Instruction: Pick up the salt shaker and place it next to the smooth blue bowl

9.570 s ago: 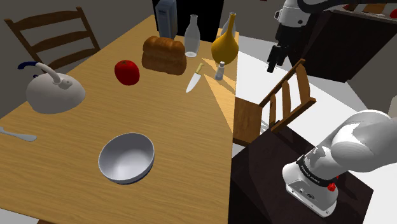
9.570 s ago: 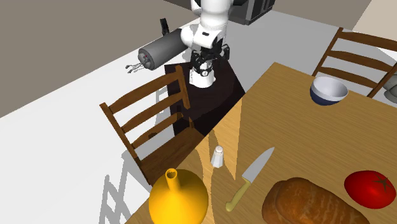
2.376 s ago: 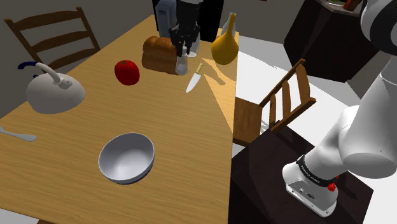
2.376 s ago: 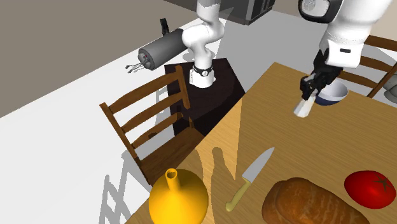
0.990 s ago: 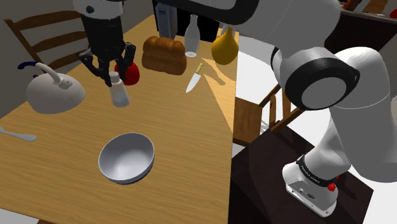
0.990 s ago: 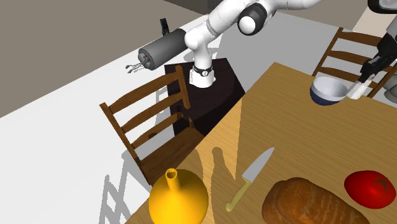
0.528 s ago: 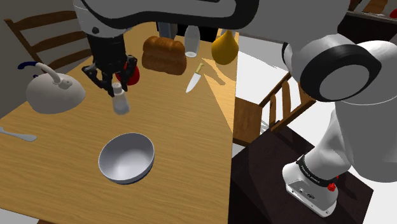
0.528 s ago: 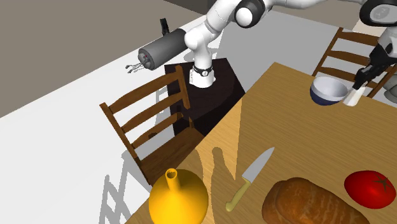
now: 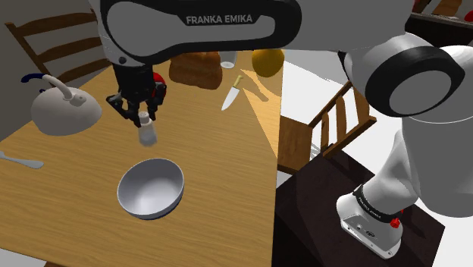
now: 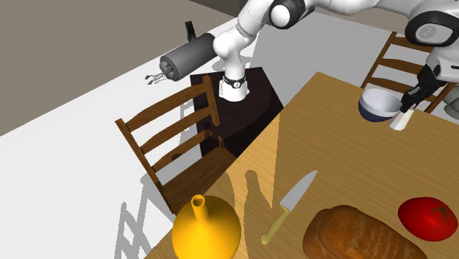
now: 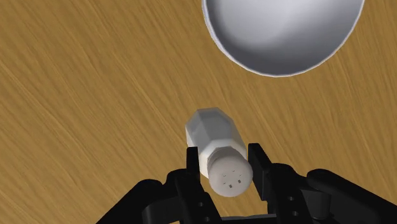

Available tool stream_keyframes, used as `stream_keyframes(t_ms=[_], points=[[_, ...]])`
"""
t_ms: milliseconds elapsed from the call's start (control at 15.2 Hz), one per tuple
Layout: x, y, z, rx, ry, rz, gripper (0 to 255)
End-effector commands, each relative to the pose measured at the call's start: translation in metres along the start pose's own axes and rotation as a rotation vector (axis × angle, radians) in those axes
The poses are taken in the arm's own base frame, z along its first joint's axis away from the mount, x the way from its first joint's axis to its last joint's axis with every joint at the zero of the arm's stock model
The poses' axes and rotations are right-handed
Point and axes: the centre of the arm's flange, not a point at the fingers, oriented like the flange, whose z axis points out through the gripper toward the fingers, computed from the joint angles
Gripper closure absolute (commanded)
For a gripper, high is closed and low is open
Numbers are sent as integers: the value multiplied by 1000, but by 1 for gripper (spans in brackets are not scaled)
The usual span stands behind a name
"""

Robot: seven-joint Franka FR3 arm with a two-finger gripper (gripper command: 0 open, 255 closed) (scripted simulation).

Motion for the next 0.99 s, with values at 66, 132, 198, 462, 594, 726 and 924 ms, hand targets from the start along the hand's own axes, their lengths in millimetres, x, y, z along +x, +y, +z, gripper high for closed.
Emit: stream_keyframes(t_ms=[66,132,198,462,594,726,924], points=[[-1,0,16,0,1,0,255],[-1,0,21,0,1,0,255],[-1,1,26,0,1,0,255],[-1,2,47,0,1,0,255],[-1,3,58,0,1,0,255],[-1,4,69,0,1,0,255],[-1,5,84,0,1,0,255]])
